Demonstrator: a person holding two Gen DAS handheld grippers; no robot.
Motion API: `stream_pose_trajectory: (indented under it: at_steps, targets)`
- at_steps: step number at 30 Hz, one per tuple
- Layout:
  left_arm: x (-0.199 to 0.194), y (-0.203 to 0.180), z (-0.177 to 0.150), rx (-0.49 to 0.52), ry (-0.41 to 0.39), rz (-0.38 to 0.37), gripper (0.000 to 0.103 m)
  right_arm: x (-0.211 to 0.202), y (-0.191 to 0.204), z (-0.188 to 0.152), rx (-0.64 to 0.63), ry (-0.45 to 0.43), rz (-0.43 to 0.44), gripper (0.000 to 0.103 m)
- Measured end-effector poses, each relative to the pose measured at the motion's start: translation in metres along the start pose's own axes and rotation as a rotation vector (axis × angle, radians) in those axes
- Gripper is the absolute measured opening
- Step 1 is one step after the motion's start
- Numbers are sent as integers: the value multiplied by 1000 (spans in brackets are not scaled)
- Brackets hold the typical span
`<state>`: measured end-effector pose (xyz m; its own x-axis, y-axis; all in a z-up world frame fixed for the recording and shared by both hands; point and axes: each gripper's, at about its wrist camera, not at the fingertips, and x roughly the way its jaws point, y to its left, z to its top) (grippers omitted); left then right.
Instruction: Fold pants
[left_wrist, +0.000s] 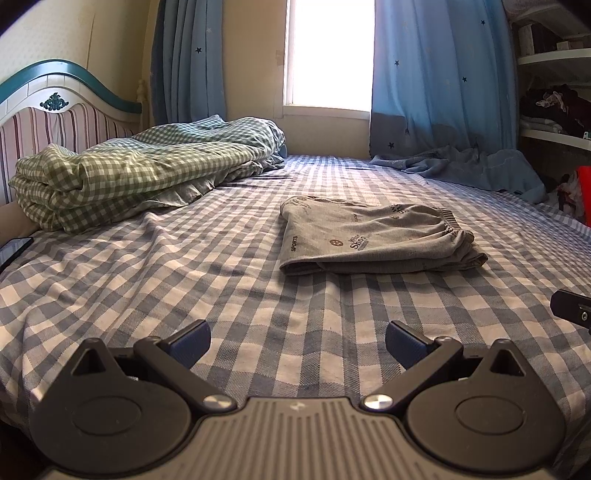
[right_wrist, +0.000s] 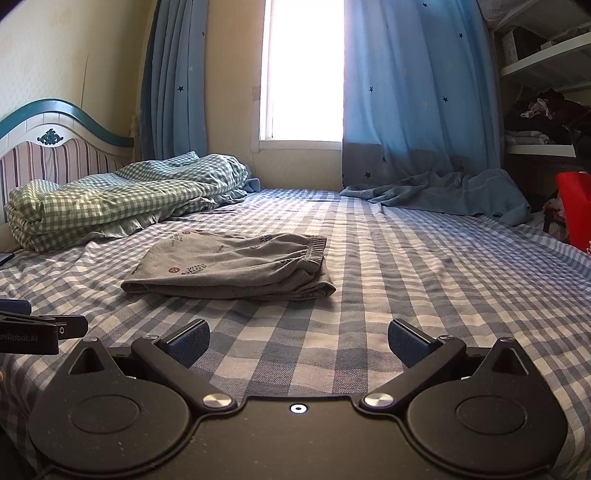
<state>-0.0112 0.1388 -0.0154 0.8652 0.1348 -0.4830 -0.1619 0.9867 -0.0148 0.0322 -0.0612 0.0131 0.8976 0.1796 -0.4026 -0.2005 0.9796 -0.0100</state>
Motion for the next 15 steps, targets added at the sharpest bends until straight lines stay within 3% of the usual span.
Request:
stream_pose_trajectory:
  at_steps: [15]
  targets:
    - [3,3,0,-3,17,-4,103,5,2,-2,-3,13,8,102]
